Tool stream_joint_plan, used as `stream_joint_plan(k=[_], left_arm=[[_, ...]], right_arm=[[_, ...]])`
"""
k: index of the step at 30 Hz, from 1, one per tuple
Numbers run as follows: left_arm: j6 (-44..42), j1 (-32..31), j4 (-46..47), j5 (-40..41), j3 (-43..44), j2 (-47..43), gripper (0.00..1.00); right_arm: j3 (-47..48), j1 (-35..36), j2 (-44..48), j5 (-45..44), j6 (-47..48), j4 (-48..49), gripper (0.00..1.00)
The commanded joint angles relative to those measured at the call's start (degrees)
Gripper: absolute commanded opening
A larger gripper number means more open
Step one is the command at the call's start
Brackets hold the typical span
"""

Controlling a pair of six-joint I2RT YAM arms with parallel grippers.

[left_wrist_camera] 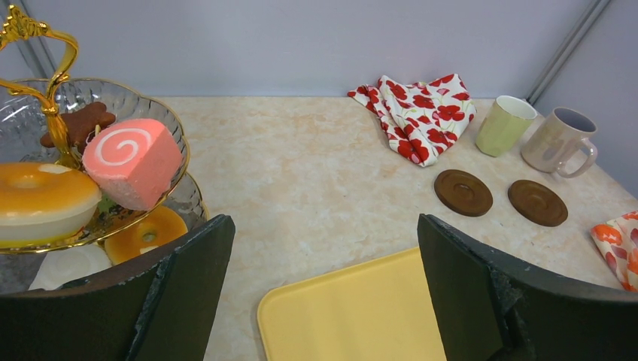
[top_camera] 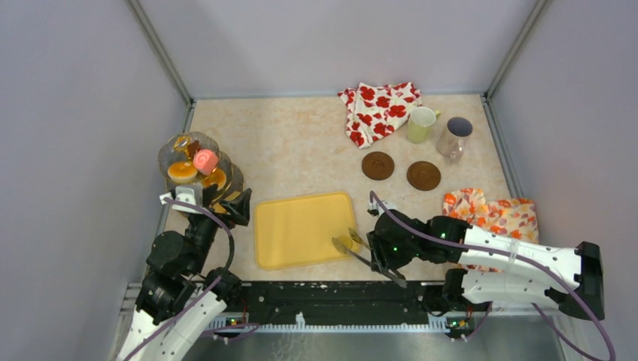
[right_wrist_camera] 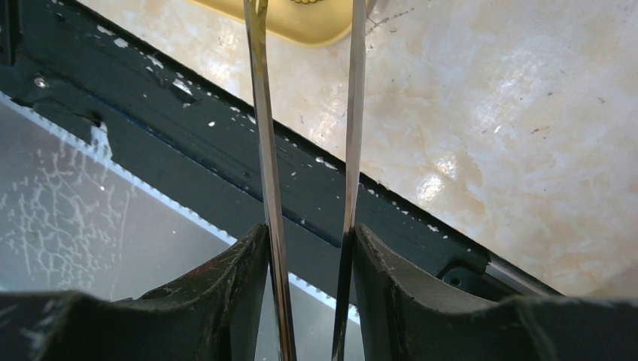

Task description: Serve the afternoon tea

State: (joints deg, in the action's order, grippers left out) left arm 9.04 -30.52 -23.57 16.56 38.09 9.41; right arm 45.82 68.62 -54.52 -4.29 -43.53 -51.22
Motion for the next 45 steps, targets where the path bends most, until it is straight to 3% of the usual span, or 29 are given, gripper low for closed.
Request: stream_joint_plan(k=[1, 16, 25, 36, 45], left_arm=[[-0.1, -0.1, 2.0, 0.0, -0.2, 0.4, 0.99], [-0.2, -0.1, 2.0, 0.1, -0.1, 0.5, 0.99], [-0.2, -0.1, 2.0, 0.1, -0.2, 0.5, 0.99], [0.0, -0.1, 1.9, 0.2, 0.0, 0.4, 0.99], [0.1, -0.1, -0.8, 1.1, 4.5, 1.4, 0.99]], right_arm=[[3.3, 0.8, -0.5, -1.4, 1.8, -2.6, 0.43], [4.4, 2.4, -2.1, -0.4, 2.4, -2.6, 0.43], [5.4, 2.6, -2.6, -3.3, 2.9, -2.1, 0.38], [9.5, 2.6, -5.3, -6.9, 5.6, 6.1, 0.36], [11.8, 2.6, -11.3, -8.9, 8.6, 18.8, 0.36]])
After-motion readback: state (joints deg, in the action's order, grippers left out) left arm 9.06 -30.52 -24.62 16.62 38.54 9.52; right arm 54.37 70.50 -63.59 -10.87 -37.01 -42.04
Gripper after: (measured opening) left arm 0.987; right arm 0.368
